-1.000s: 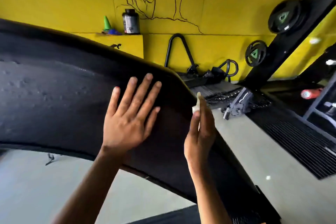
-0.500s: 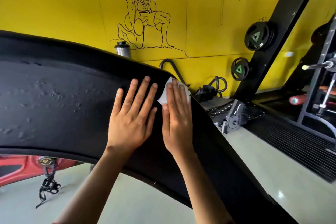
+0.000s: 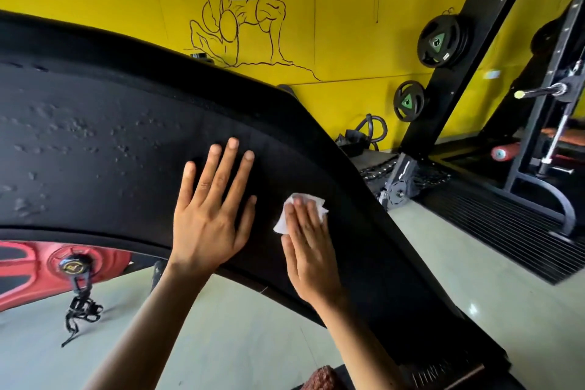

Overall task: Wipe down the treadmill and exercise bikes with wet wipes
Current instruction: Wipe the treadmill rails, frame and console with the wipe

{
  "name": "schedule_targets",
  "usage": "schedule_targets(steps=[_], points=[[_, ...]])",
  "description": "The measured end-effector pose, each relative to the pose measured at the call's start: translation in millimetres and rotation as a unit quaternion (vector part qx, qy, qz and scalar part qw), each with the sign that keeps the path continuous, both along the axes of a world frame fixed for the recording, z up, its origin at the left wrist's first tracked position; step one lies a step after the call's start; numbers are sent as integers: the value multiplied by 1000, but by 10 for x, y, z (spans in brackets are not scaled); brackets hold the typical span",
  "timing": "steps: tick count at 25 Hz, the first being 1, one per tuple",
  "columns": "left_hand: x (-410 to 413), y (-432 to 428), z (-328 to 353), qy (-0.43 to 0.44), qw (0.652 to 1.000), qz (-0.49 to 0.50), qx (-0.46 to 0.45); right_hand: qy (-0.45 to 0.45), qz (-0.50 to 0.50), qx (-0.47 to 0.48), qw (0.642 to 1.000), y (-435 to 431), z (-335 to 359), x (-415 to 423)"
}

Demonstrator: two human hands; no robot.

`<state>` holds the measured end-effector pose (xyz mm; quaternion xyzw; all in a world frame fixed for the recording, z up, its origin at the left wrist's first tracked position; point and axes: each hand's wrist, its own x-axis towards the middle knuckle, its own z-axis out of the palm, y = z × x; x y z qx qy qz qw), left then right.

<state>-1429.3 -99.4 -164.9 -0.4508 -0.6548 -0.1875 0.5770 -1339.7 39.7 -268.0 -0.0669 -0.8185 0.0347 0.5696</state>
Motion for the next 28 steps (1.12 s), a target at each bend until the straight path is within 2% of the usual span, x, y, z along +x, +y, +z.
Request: schedule_targets(steps=[1,4,5,7,9,10,11,14,15,17,18,19,20,22,23,24,27,28], points=[[-1,-30,-113,-3,1000,-1,-12,6,-22,-23,999,79,-208,69],[10,-84,-406,-14,999,8,-37,99,-46,-213,971,154,-143,31],[14,-91,-470,-16,999,8,-40,86,-32,-202,975,91,-57,-4],[6,-99,-521,-20,999,5,-37,0,11,-48,999,-43,-199,-51],[-6,-117,-553,-28,999,3,-34,-67,38,86,993,40,-585,67],[-5,-131,-584,-30,999,2,-32,-74,29,96,992,151,-700,156],[-4,-145,-622,-31,999,3,-31,-57,7,59,997,248,-709,193],[2,-196,-723,-42,999,9,-32,51,-46,-150,986,168,-242,55],[-1,-211,-748,-44,998,10,-33,41,-28,-138,989,44,-120,-18],[-11,-267,-793,-49,998,10,-36,-22,34,34,999,-140,-216,-92],[-26,-306,-816,-48,998,12,-38,-50,56,114,991,-113,-340,-73],[-47,-360,-840,-46,998,17,-38,-65,58,146,985,-14,-458,-34],[-74,-419,-865,-43,998,24,-37,-65,30,115,991,70,-554,4],[-113,-530,-921,-43,998,42,-32,-42,-33,-51,997,67,-639,67],[-124,-574,-949,-45,997,47,-30,-40,-41,-85,995,-28,-686,61],[-131,-609,-975,-49,997,49,-28,-53,-27,-57,997,-165,-727,33],[-156,-681,-959,-52,997,53,-20,-85,71,148,983,-335,-451,-127],[-171,-700,-937,-53,997,55,-17,-74,68,170,980,-292,-268,-183]])
